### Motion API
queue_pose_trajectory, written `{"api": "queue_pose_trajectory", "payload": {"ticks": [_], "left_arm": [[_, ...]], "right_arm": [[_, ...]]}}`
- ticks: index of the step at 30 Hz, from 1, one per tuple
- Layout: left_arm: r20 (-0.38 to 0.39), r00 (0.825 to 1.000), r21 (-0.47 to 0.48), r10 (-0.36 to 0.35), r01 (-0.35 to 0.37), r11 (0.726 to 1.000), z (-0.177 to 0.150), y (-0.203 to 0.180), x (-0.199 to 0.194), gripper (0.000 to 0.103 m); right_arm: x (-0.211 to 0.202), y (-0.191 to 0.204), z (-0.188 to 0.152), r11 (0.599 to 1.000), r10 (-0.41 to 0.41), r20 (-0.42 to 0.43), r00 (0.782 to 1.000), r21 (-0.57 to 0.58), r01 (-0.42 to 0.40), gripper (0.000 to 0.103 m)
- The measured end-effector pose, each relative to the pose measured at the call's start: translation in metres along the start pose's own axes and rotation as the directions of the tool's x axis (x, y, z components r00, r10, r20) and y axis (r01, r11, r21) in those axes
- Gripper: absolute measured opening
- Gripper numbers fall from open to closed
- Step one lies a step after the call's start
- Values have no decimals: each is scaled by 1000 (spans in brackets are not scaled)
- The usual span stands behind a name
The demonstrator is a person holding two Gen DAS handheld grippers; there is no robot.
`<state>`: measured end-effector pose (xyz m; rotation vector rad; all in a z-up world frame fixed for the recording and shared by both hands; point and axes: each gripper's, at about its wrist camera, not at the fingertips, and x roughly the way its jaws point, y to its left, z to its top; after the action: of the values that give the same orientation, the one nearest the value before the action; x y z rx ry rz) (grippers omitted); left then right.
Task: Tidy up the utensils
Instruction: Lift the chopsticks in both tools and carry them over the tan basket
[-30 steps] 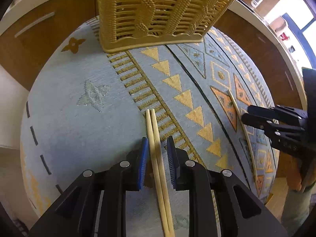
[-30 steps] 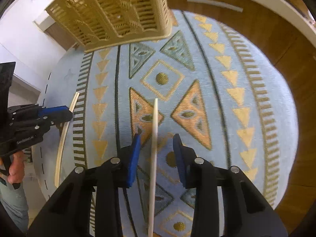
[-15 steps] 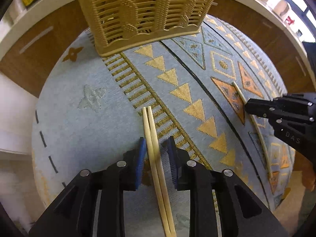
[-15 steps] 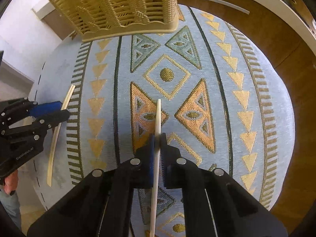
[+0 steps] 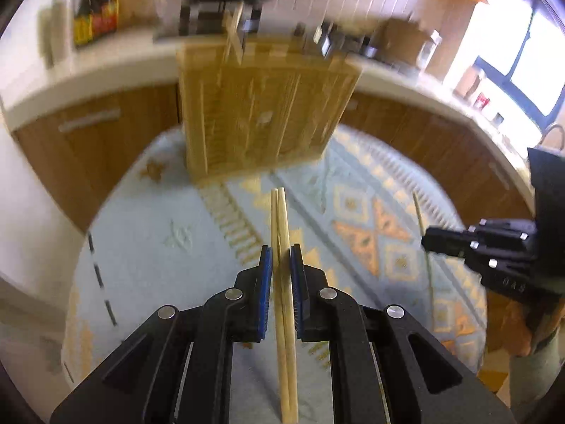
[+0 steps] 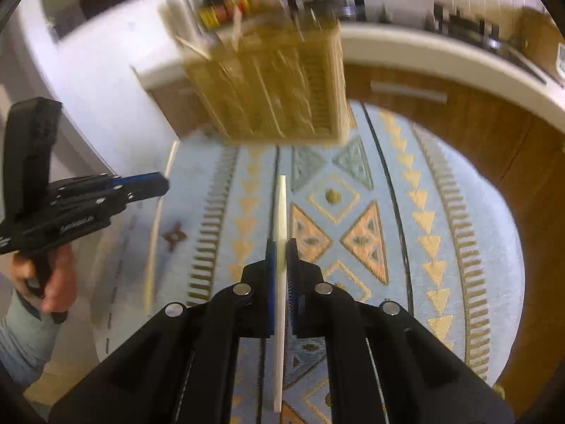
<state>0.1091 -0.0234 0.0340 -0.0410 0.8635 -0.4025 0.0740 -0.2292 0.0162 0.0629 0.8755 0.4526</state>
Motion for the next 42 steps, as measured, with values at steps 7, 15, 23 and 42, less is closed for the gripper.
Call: {"api": "queue_pose_trajectory", "payload": {"ticks": [7,15,23,42], "left_arm": [[198,980,-19,-14,18,1000,9,-8,-36,8],[437,899,-30,-12,27,999,29,-14,-89,8],[612,790,-9,1,6,1000,73,-23,-126,8],[734,666,-118,131,-65,991,155,-10,-39,8]], "right_arm": [[-43,10,1,995,83,196,977,-74,-69,4],[-77,17,27,991,132,402,906,-52,-122,4],[-103,20,92,994,107,515,851,-55,-92,4],[-28,-19,203,999,6,603,797,26,-28,4]]}}
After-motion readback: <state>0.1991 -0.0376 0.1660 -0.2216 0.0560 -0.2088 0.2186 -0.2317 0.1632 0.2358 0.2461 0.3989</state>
